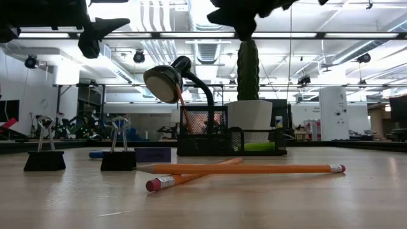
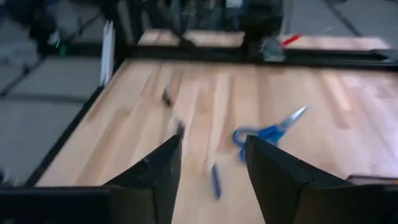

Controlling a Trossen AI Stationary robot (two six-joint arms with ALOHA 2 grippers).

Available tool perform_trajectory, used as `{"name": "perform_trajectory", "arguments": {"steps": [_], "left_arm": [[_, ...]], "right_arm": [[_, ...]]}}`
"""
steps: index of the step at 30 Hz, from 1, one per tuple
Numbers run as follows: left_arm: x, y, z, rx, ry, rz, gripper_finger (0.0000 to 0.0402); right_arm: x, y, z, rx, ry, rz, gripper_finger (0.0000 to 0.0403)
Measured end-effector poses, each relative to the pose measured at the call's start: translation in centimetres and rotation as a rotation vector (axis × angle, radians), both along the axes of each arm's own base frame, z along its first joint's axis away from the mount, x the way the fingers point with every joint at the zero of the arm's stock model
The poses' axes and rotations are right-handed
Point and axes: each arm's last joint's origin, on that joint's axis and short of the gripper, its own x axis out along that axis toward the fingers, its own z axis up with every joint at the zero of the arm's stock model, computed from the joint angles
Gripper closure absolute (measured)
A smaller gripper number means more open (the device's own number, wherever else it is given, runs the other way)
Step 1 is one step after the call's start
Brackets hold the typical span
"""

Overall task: Pick and place office supplies into organizer
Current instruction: Put the yellow pencil into the desk organizer

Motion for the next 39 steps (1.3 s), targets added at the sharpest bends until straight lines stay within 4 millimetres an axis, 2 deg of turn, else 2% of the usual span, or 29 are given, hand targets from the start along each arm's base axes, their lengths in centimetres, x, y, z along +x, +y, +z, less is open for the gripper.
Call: {"name": "perform_trajectory", "arguments": {"steps": [6,10,13,17,24,29,39], "left_arm": [[0.0,0.0,0.0,0.000,0.000,0.000,0.0214],[0.0,0.0,0.0,0.000,0.001,0.000,0.0214],[0.1,0.0,-0.1,0.001,0.006,0.000,0.0214],[0.2,0.0,-0.2,0.001,0.017,0.000,0.0214],[0.5,0.0,-0.4,0.002,0.031,0.000,0.0214],[0.6,-0.1,-0.6,0.003,0.043,0.000,0.0214],[0.8,-0.1,-0.7,0.004,0.052,0.000,0.0214]], "right_arm": [[-0.6,2.8,-0.2,-0.080,0.162,0.112,0.0210],[-0.2,4.5,0.1,-0.125,0.220,0.178,0.0204],[0.6,5.8,0.1,-0.143,0.239,0.222,0.0205],[1.9,6.8,-0.9,-0.139,0.296,0.279,0.0204],[3.9,8.1,-3.2,-0.062,0.476,0.380,0.0211],[4.7,8.6,-4.7,-0.072,0.571,0.386,0.0216],[4.1,8.3,-4.0,-0.106,0.695,0.360,0.0223]]}}
